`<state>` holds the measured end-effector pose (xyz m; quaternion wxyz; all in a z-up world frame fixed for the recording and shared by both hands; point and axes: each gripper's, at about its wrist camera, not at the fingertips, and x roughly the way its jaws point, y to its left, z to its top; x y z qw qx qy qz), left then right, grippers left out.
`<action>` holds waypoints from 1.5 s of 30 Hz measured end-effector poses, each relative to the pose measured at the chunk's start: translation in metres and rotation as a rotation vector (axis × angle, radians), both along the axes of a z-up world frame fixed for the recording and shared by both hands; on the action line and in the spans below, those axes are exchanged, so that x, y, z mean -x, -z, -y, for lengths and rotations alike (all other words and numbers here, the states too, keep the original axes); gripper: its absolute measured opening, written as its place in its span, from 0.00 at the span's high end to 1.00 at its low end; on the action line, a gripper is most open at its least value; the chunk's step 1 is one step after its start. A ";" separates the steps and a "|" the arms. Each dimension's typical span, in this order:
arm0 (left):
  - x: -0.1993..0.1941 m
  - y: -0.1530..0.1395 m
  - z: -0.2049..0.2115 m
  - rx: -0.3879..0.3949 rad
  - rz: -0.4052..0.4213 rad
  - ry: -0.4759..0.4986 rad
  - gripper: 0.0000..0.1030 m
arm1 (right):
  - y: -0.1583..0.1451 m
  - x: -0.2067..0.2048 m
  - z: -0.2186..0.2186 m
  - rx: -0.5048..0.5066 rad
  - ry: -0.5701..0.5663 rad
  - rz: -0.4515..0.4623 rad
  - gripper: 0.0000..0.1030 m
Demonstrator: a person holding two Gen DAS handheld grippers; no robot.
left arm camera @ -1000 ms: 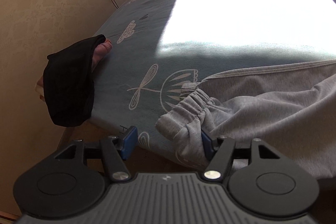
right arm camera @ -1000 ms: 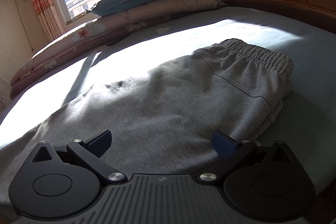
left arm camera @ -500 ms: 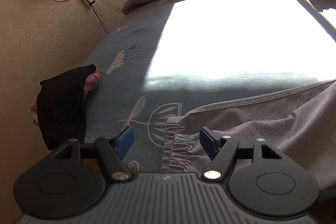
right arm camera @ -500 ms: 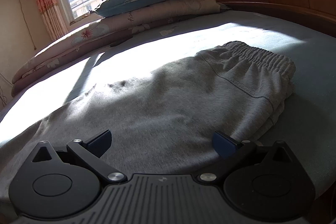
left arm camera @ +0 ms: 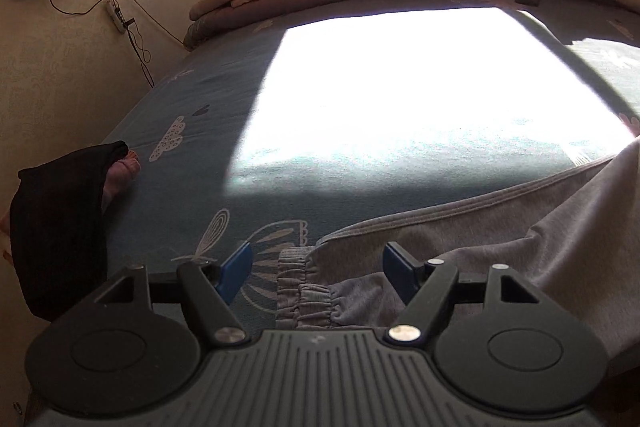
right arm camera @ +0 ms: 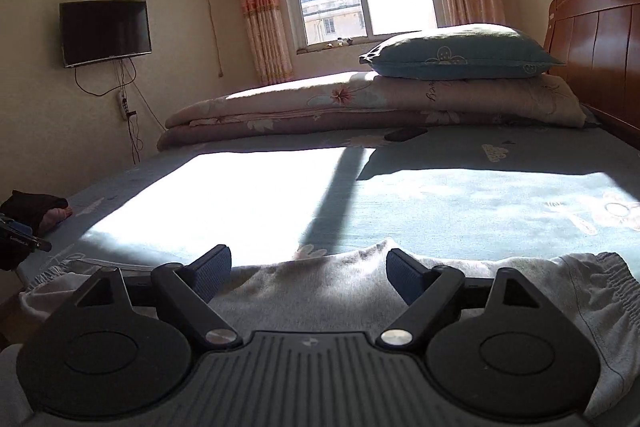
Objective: Fold clothes
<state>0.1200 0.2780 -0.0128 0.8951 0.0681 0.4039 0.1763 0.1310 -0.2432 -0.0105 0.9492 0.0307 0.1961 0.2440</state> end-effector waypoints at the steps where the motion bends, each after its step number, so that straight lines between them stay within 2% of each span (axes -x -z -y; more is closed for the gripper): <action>1: 0.001 0.001 -0.012 0.027 -0.001 -0.022 0.29 | -0.008 -0.002 -0.017 0.019 -0.040 0.018 0.19; 3: 0.004 0.005 -0.036 0.086 -0.005 -0.064 0.34 | -0.023 -0.006 -0.052 0.058 -0.120 0.053 0.19; 5: 0.010 0.009 -0.055 0.153 0.001 -0.091 0.34 | -0.027 -0.009 -0.077 0.056 -0.179 0.065 0.22; 9: 0.034 0.023 -0.086 0.401 0.039 -0.138 0.32 | -0.022 -0.024 -0.131 0.019 -0.346 0.002 0.30; 12: 0.056 0.033 -0.099 0.571 0.080 -0.179 0.32 | -0.015 -0.033 -0.167 0.048 -0.386 -0.023 0.30; 15: 0.081 0.046 -0.106 0.694 0.123 -0.213 0.26 | -0.010 -0.034 -0.190 0.030 -0.421 -0.047 0.30; 19: 0.110 0.076 -0.118 0.844 0.171 -0.277 0.24 | 0.000 -0.036 -0.202 0.013 -0.442 -0.089 0.30; 23: 0.118 0.107 -0.128 1.030 0.198 -0.299 0.23 | 0.006 -0.035 -0.204 0.024 -0.449 -0.128 0.30; 26: 0.110 0.115 -0.125 1.079 0.206 -0.274 0.23 | 0.007 -0.033 -0.201 0.030 -0.437 -0.136 0.30; 28: 0.101 0.110 -0.120 1.076 0.227 -0.235 0.23 | 0.006 -0.033 -0.198 0.028 -0.421 -0.139 0.29; 31: 0.090 0.095 -0.116 1.032 0.260 -0.186 0.19 | 0.007 -0.032 -0.193 0.027 -0.399 -0.144 0.28; 38: 0.085 0.094 -0.115 1.008 0.253 -0.182 0.18 | 0.012 -0.032 -0.182 0.026 -0.363 -0.162 0.26; 40: 0.093 0.104 -0.120 1.045 0.269 -0.215 0.18 | 0.016 -0.034 -0.180 0.022 -0.353 -0.179 0.26; 42: 0.101 0.104 -0.122 1.080 0.328 -0.227 0.18 | 0.019 -0.035 -0.181 0.022 -0.348 -0.192 0.26; 45: 0.106 0.091 -0.122 1.095 0.416 -0.159 0.18 | 0.018 -0.032 -0.184 0.028 -0.368 -0.186 0.26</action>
